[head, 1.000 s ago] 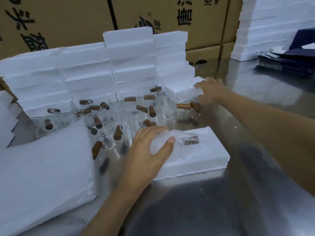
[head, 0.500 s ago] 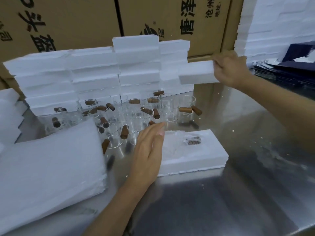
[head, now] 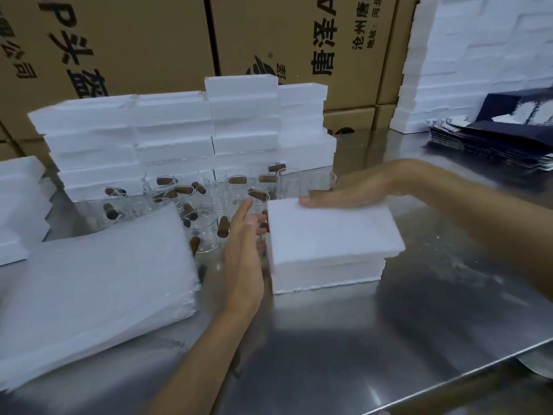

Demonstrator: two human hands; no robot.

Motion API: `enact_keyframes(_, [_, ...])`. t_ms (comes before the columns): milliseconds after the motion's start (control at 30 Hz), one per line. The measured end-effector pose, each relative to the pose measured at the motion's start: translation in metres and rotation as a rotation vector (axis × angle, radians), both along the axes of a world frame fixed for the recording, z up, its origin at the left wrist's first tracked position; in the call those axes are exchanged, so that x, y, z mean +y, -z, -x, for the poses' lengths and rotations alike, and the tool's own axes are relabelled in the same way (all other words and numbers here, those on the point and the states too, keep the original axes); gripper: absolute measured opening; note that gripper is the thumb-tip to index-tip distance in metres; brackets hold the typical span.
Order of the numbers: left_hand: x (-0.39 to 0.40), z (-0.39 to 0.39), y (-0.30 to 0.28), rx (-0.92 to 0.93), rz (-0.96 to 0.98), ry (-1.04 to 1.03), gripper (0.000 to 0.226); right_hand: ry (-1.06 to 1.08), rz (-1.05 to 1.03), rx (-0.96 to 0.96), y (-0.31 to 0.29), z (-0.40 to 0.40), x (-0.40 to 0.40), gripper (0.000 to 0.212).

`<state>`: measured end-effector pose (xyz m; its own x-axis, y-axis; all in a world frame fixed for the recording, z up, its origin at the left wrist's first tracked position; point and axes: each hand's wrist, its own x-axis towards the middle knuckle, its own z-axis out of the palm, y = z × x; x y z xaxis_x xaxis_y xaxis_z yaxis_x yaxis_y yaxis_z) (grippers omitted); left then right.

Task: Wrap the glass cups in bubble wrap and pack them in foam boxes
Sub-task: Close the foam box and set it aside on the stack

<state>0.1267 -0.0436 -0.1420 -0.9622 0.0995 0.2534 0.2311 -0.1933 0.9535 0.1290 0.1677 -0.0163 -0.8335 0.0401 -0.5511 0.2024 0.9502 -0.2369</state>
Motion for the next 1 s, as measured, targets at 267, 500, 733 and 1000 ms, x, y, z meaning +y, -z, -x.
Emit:
enact_keyframes(267, [0.0,-0.004,0.004,0.07,0.265,0.072,0.055,0.079,-0.008,0.37,0.047,0.016,-0.003,0.093])
enact_keyframes(500, [0.009,-0.009,0.004,0.009,0.277,0.004,0.065,0.178,-0.064,0.752,0.075,0.012,0.007,0.087])
enact_keyframes(733, [0.008,-0.012,0.003,-0.001,0.349,-0.014,0.071,0.261,-0.066,0.773,0.075,0.024,0.007,0.075])
enact_keyframes(1000, [0.01,-0.024,0.003,-0.057,0.347,-0.099,0.068,0.649,0.344,0.735,0.078,-0.028,0.029,0.07])
